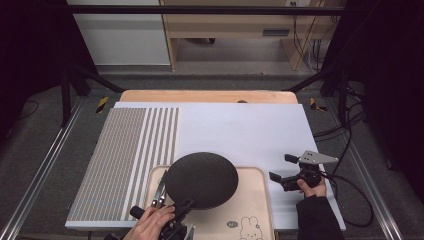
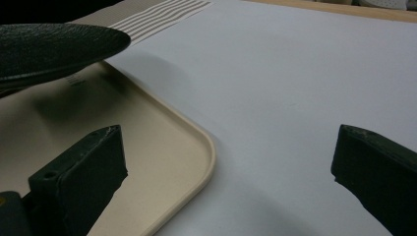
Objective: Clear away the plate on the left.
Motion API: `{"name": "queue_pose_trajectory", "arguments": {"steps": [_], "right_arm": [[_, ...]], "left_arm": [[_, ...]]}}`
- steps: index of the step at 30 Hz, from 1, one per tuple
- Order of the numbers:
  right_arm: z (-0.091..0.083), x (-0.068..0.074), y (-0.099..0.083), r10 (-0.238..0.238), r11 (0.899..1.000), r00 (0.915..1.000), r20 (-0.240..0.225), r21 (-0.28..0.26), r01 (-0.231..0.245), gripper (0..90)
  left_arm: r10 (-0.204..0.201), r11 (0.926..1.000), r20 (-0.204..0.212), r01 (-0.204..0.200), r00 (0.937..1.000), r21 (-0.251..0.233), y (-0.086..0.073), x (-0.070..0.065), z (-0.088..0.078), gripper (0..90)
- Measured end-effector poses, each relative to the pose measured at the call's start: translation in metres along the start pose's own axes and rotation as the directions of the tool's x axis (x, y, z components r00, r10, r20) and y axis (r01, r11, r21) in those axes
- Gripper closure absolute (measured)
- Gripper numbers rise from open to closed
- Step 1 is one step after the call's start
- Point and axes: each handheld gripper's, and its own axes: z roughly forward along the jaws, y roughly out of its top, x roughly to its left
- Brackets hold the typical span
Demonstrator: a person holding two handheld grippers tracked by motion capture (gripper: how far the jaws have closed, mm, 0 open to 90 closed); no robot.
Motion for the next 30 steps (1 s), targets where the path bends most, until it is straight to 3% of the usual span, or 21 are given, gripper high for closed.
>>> {"name": "queue_pose_trajectory", "arguments": {"steps": [12, 14, 18, 20, 23, 27, 30], "right_arm": [[0.0, 0.0, 0.0, 0.002, 1.0, 1.0, 0.001, 0.0, -0.002, 0.4], [0.0, 0.0, 0.0, 0.002, 1.0, 1.0, -0.002, 0.001, -0.002, 0.4], [0.0, 0.0, 0.0, 0.001, 1.0, 1.0, 0.0, 0.0, -0.001, 0.4], [0.0, 0.0, 0.0, 0.001, 1.0, 1.0, -0.001, 0.004, -0.001, 0.4], [0.0, 0.001, 0.0, 0.001, 1.0, 1.0, -0.001, 0.001, -0.001, 0.4], [0.0, 0.001, 0.0, -0.001, 1.0, 1.0, 0.0, 0.004, 0.001, 0.4], [0.0, 0.001, 0.0, 0.0, 1.0, 1.0, -0.001, 0.003, 0.0, 0.4]], "left_arm": [[0.006, 0.9998, 0.06, -0.005, 0.9982, -0.021, 0.007, -0.015, 0.003, 84.0], [0.024, 0.9997, 0.066, -0.023, 0.9975, -0.011, 0.008, -0.017, 0.003, 83.9], [0.002, 0.9996, 0.077, 0.0, 0.997, -0.03, 0.008, -0.019, 0.001, 84.2], [0.015, 0.9997, 0.086, -0.013, 0.9962, -0.022, 0.009, -0.019, 0.001, 84.5], [0.002, 0.9993, 0.122, 0.002, 0.9925, -0.036, 0.009, -0.021, 0.002, 83.9], [0.017, 0.9995, 0.127, -0.013, 0.9918, -0.03, 0.011, -0.024, 0.002, 85.3], [0.0, 0.9991, 0.143, 0.006, 0.9898, -0.041, 0.011, -0.025, 0.003, 85.9]]}}
